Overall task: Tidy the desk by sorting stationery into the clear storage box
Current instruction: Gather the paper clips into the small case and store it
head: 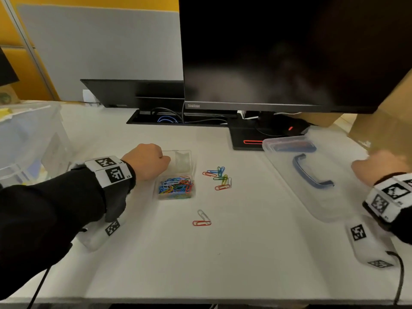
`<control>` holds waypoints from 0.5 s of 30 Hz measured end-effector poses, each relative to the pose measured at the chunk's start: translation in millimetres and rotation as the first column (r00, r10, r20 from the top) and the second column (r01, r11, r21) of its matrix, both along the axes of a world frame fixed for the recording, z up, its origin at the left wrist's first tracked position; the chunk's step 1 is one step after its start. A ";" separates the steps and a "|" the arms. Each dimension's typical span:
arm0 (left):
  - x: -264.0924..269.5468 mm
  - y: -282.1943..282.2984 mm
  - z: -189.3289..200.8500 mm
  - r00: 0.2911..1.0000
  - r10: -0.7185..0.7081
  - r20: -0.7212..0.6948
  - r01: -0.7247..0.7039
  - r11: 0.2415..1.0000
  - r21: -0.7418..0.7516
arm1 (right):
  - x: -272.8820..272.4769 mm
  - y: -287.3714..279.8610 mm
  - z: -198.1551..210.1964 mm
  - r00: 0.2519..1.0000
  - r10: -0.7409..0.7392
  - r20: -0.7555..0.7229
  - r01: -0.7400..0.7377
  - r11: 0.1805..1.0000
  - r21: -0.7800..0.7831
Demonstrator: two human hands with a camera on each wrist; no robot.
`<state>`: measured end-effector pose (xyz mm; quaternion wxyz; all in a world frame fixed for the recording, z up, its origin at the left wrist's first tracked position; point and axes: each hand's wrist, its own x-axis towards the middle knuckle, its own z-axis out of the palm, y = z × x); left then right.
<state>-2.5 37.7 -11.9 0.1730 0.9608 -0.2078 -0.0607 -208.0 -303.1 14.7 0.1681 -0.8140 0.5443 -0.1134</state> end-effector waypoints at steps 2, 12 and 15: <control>0.1 -0.7 0.5 1.000 0.004 0.009 -0.004 1.000 -0.006 | 13.3 29.8 8.6 0.966 0.257 -0.036 -0.259 0.957 -0.132; 1.5 -2.4 0.1 0.999 0.014 0.044 -0.015 1.000 0.021 | 93.2 132.1 -9.1 0.554 0.811 -0.187 -0.768 0.585 0.261; 2.4 -3.3 -0.6 0.999 -0.007 0.045 0.006 1.000 0.028 | 100.1 130.3 -16.4 0.542 0.822 -0.176 -0.766 0.570 0.299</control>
